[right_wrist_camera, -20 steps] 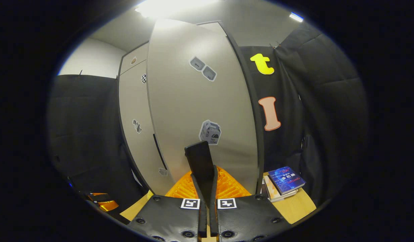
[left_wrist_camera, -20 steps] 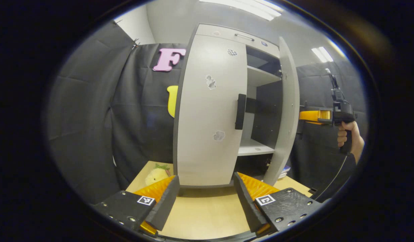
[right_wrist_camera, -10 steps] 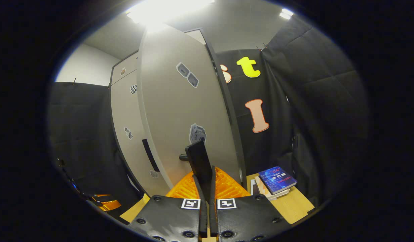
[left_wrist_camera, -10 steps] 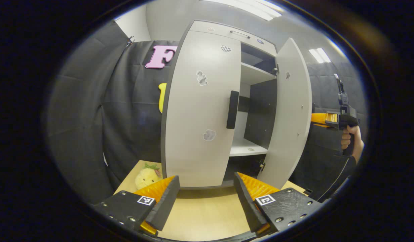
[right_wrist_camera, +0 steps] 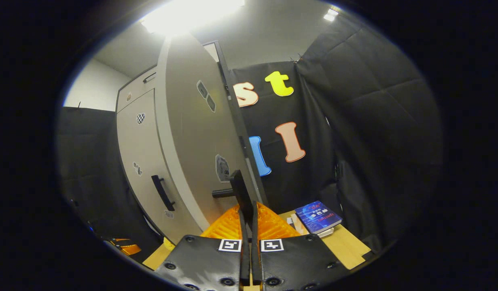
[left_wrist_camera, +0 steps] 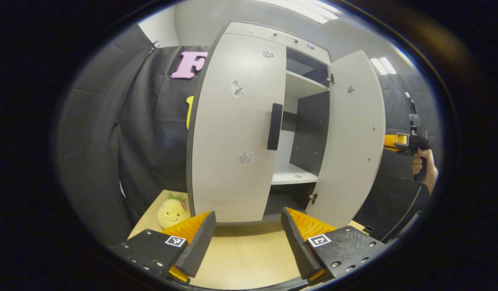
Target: Open the right door of the double-door shoe cabinet with the right hand, and open the left door with the left hand.
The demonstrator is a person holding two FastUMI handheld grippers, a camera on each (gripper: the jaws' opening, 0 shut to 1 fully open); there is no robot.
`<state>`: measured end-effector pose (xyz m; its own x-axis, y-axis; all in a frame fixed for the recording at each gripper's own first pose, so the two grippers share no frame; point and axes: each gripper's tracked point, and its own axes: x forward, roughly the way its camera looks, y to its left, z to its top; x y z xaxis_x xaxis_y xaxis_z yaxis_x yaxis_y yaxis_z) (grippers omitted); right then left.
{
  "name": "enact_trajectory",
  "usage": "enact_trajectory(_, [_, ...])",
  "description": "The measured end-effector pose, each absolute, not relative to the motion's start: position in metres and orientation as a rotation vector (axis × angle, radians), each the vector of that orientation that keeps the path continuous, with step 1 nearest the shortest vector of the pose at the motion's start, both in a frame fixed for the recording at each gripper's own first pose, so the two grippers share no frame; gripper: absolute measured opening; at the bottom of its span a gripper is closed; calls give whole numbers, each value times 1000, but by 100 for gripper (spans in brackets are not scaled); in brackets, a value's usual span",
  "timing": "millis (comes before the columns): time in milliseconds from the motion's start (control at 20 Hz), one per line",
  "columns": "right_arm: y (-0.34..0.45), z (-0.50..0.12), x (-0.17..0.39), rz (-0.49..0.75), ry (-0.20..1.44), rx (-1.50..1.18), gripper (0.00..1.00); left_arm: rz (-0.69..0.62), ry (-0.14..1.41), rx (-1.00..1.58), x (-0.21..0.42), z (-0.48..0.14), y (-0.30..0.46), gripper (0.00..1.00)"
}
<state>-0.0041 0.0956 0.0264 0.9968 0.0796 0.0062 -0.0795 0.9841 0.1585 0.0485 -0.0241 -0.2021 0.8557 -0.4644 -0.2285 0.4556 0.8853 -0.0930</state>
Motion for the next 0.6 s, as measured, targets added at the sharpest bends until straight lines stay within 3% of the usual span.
enact_trajectory(50, [85,27,-3,56,-4,152,3,-486,256,-43,50,-204,-26,96])
enact_trajectory(350, [76,29,-1,75,-21,207,3,-473,250,-8,63,-202,-22,89])
enact_trajectory(600, [75,27,-6,71,-34,234,3,-487,229,-97,71,-187,-19,93])
